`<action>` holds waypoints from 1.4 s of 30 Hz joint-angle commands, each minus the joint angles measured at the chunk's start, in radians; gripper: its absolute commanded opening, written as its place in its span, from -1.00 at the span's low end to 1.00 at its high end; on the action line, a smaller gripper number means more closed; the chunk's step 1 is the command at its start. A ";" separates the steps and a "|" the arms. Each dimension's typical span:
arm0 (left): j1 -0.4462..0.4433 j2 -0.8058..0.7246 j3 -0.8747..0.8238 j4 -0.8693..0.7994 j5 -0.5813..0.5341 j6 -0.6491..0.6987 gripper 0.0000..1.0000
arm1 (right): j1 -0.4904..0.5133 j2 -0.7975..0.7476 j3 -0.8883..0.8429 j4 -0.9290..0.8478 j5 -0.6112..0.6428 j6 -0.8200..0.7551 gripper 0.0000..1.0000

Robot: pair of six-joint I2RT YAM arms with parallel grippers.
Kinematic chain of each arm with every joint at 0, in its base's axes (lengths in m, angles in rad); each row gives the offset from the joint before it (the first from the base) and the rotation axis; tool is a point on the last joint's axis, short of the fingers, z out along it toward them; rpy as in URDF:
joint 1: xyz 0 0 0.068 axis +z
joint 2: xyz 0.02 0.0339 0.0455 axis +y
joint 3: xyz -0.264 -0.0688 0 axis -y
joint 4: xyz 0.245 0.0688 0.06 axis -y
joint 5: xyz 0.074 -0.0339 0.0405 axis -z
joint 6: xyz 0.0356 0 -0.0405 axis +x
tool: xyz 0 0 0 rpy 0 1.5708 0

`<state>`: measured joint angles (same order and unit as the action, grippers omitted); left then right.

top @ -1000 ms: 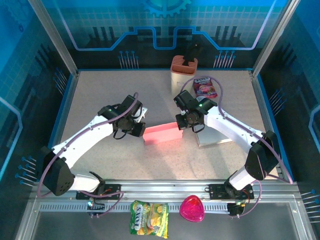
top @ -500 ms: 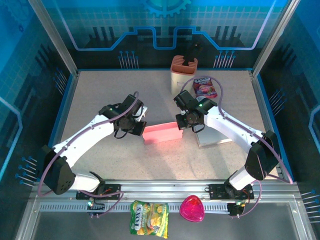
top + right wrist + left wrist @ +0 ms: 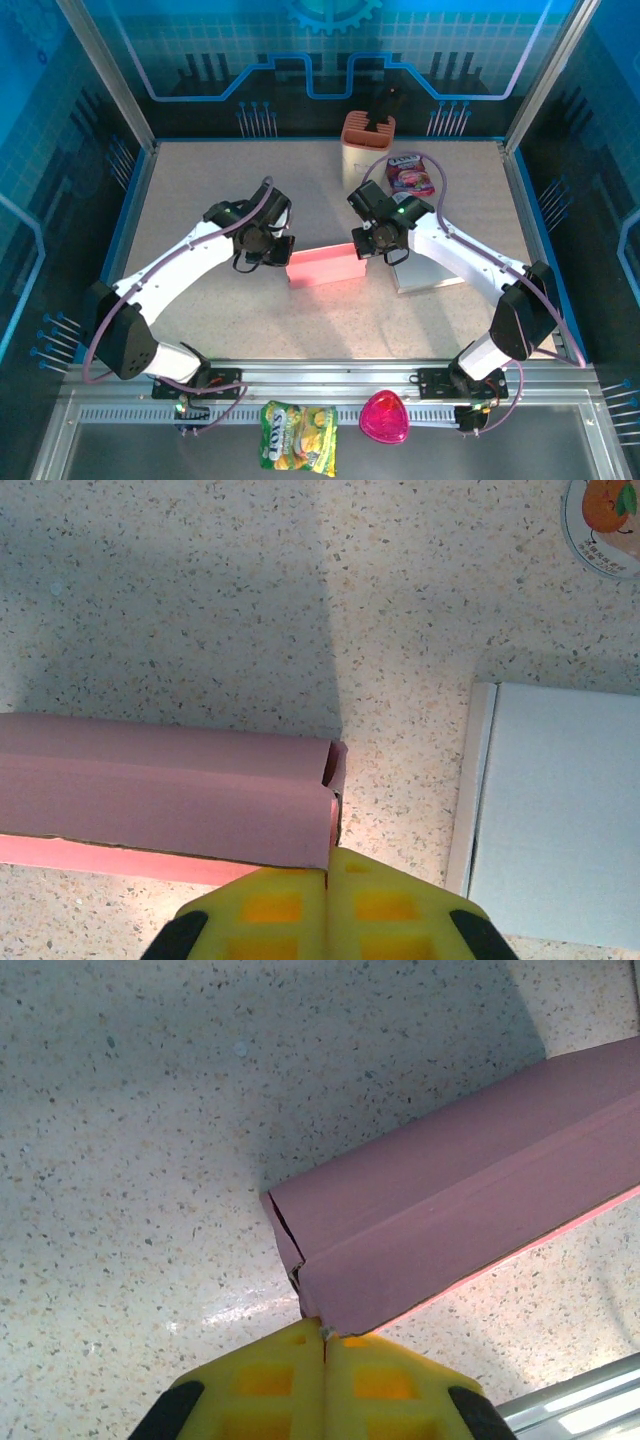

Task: Fold the paper box

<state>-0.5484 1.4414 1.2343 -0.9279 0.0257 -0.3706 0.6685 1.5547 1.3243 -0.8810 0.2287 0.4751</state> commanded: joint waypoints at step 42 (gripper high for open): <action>-0.039 -0.045 -0.120 0.080 0.023 -0.069 -1.00 | 0.017 -0.008 -0.060 0.003 -0.005 0.013 -1.00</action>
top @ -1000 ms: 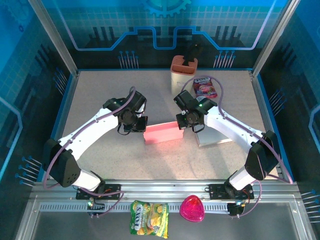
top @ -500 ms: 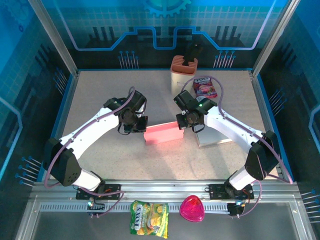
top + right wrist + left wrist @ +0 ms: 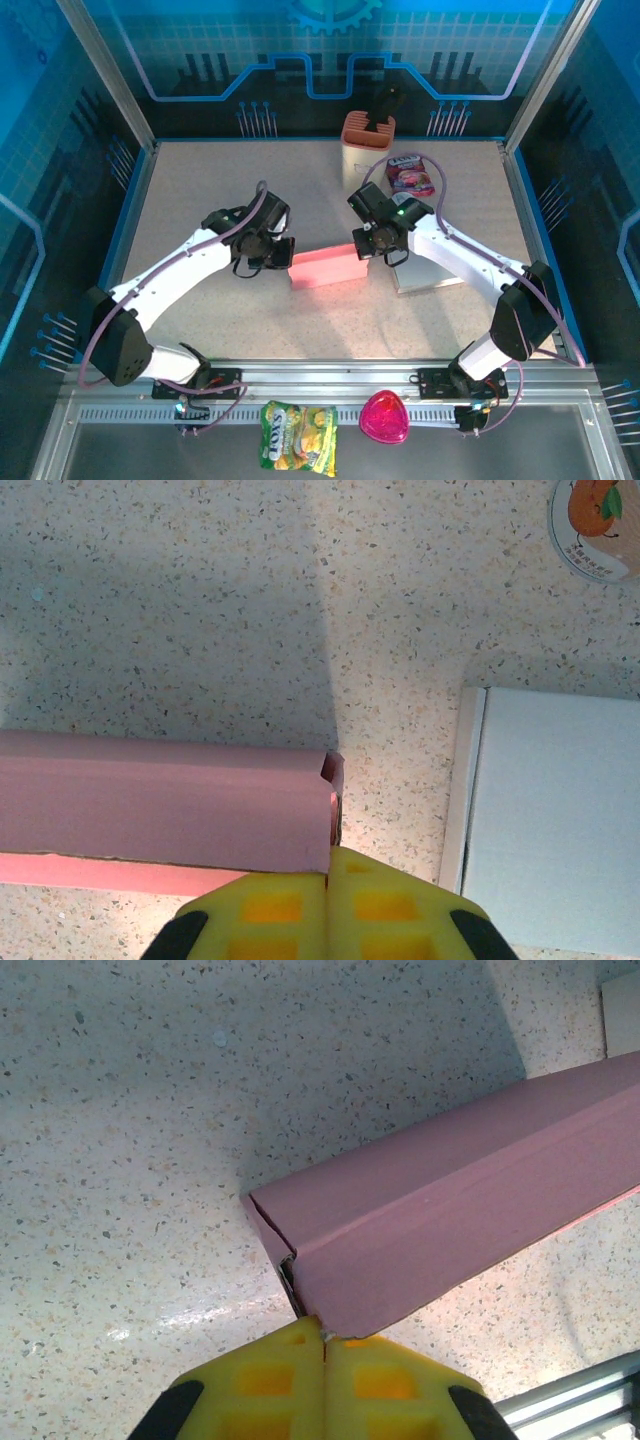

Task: Fold the paper box

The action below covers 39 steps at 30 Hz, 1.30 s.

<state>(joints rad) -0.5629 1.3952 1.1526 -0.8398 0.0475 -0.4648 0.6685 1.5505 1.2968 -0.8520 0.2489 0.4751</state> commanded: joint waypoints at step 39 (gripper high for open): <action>-0.096 -0.022 -0.083 -0.005 -0.153 -0.038 -1.00 | -0.246 -0.390 -0.411 0.506 -0.585 1.183 0.33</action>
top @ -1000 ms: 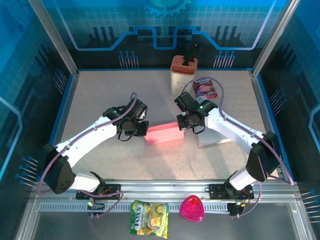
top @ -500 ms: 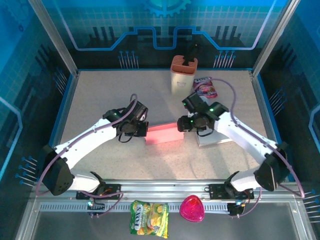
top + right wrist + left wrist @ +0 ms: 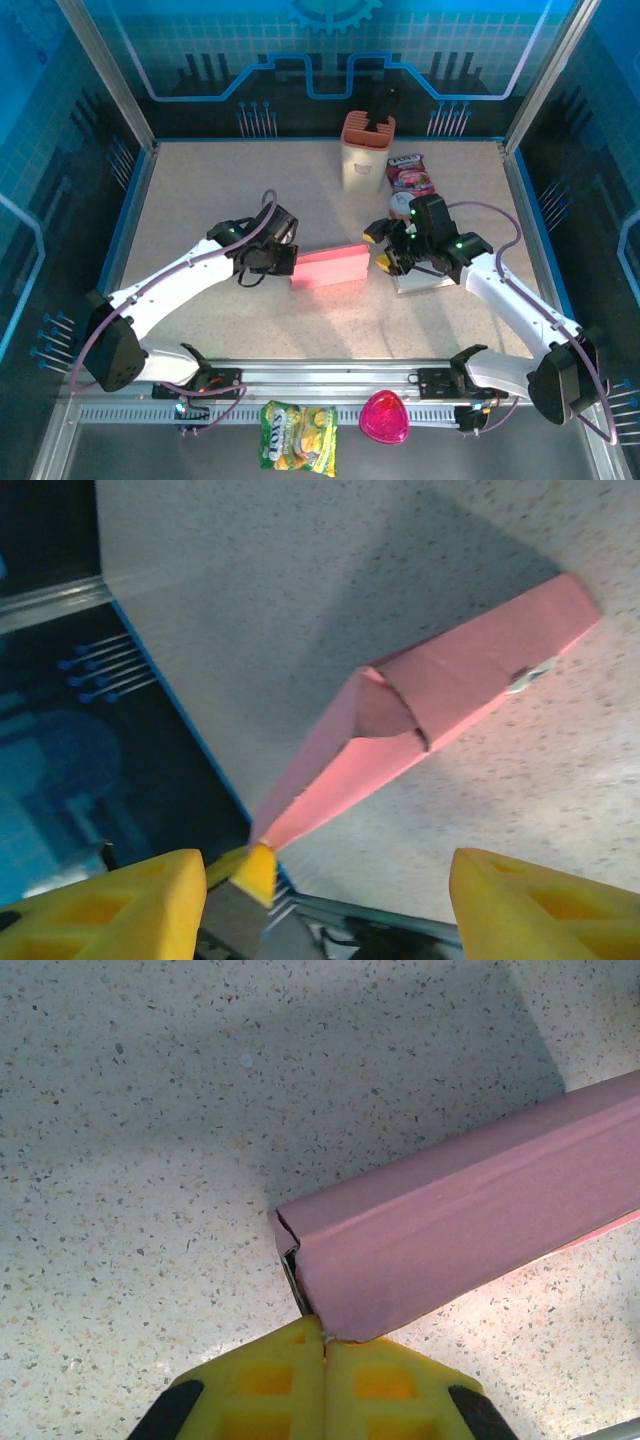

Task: Fold the paper box

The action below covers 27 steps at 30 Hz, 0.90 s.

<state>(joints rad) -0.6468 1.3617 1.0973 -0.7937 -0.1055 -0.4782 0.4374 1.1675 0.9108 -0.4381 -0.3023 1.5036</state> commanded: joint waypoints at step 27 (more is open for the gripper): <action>-0.016 0.006 -0.013 -0.064 0.004 -0.029 -1.00 | -0.045 0.080 -0.198 0.251 -0.070 0.237 -0.15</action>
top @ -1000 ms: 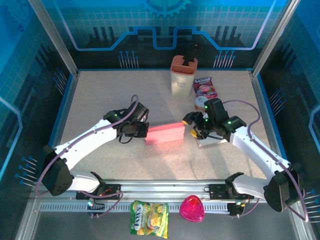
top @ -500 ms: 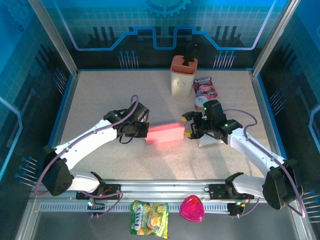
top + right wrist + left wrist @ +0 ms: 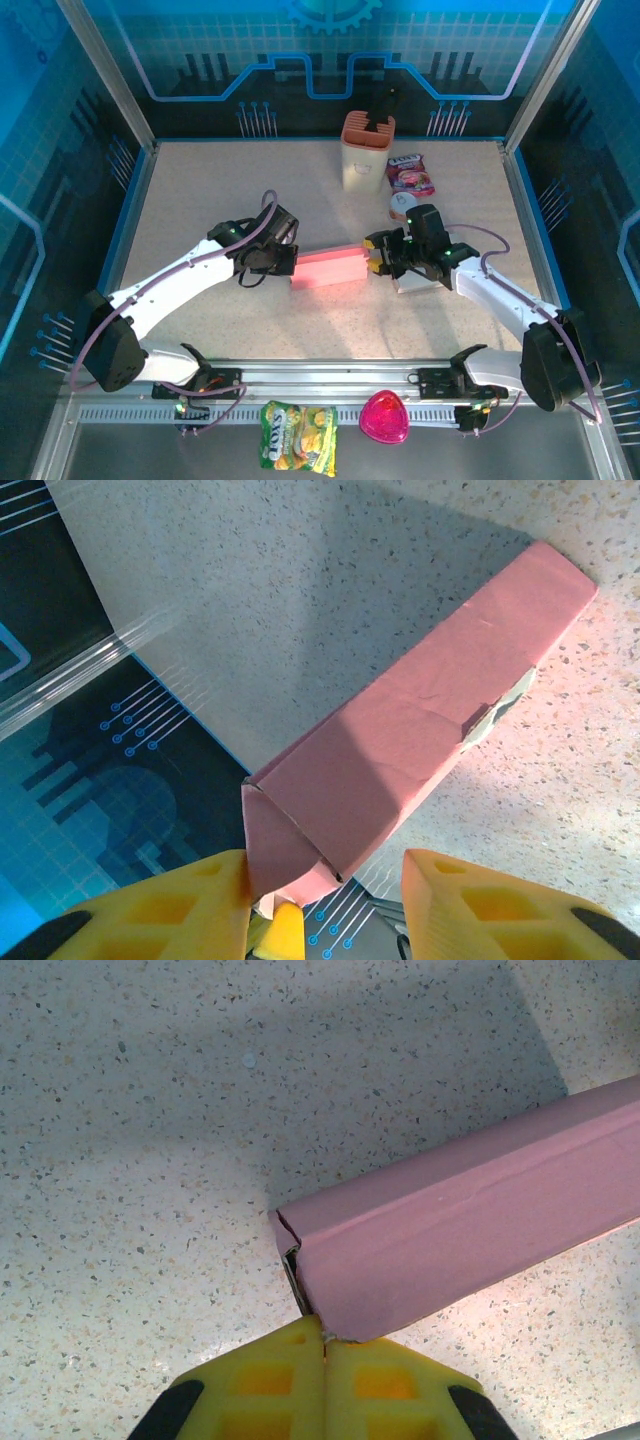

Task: Fold the paper box

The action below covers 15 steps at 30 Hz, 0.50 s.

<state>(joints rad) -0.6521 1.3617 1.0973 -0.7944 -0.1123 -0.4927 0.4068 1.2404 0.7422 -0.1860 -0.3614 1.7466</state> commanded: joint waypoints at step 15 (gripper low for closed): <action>0.090 -0.095 0.029 0.002 0.178 -0.220 -0.14 | -0.023 -0.004 -0.083 -0.036 -0.008 -0.058 -0.30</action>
<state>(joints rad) -0.5983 1.2778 1.1152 -0.8261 -0.0193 -0.6353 0.3981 1.2308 0.6933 -0.1326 -0.3790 1.7084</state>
